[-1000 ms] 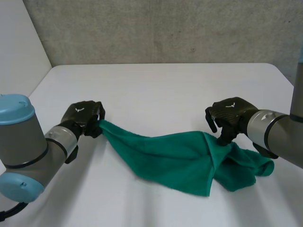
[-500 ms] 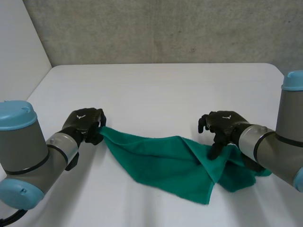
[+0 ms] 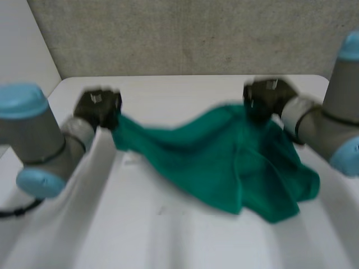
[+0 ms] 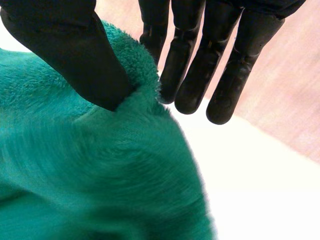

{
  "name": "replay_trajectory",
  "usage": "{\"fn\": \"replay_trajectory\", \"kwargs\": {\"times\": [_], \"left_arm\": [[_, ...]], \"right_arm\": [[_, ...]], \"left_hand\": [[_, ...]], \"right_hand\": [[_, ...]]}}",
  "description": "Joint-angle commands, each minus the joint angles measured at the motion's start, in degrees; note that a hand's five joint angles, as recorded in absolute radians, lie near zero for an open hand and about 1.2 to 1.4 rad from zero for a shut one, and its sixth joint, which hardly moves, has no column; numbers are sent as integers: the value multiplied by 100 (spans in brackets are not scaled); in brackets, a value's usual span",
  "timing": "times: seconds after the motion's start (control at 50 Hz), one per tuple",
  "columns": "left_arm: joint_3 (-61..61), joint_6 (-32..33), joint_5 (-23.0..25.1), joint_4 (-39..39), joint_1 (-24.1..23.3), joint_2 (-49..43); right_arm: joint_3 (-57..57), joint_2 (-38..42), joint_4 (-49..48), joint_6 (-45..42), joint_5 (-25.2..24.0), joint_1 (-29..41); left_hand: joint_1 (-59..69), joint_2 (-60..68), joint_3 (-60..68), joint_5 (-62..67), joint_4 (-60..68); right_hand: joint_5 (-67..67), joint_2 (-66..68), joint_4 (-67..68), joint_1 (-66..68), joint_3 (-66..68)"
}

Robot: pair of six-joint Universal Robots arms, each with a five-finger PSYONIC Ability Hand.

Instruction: Fold the towel.

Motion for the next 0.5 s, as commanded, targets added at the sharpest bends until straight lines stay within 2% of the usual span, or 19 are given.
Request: {"fn": "replay_trajectory", "kwargs": {"times": [0.02,0.08,0.16,0.36,0.5], "left_arm": [[1637,-249,-813,660,-19,532],[1454,-485,-1042,1318,17,1094],[752,-566,-938,1681,8,1359],[-1139,-530,-814,1365,17,1281],[-1940,-434,-806,1189,8,579]], "right_arm": [[-850,-711,-2470,-487,545,-12],[-587,-1002,-3158,-487,571,5],[-297,-1073,-2905,-505,510,-13],[723,-959,-1604,-549,-149,-30],[1171,104,-1067,-610,-167,-48]], "left_hand": [[1381,1148,1172,1552,1153],[1381,1148,1172,1552,1153],[1381,1148,1172,1552,1153],[1381,1148,1172,1552,1153],[1381,1148,1172,1552,1153]], "right_hand": [[1484,1247,1186,2467,1252],[1484,1247,1186,2467,1252],[1484,1247,1186,2467,1252],[1484,1247,1186,2467,1252],[1484,1247,1186,2467,1252]]}}
